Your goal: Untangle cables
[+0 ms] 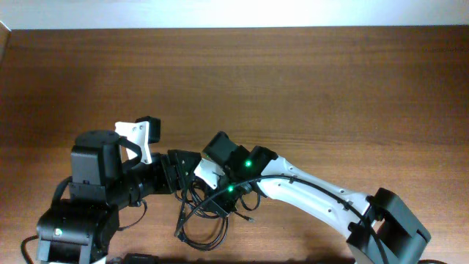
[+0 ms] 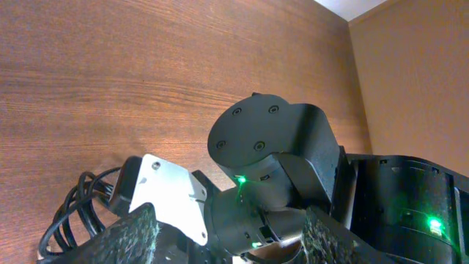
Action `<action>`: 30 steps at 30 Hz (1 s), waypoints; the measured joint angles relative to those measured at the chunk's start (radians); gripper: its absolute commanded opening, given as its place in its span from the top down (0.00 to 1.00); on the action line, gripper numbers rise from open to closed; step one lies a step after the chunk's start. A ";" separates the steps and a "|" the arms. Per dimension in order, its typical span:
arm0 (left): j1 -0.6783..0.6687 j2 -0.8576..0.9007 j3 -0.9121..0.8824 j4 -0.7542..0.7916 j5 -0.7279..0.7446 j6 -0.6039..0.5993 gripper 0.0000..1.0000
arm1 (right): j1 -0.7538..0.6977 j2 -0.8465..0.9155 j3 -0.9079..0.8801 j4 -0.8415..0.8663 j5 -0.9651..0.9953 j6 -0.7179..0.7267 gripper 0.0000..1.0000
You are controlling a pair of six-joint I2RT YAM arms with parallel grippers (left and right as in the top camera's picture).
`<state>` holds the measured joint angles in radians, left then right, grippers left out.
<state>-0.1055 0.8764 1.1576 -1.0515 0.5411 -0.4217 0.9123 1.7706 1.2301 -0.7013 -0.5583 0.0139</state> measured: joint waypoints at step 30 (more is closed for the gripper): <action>0.000 0.000 0.000 -0.045 0.019 -0.002 0.22 | -0.178 -0.612 0.059 0.067 -0.015 0.223 0.96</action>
<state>-0.1055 0.8764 1.1576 -1.0962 0.5602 -0.4232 0.7341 1.1591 1.2888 -0.6342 -0.5732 0.2367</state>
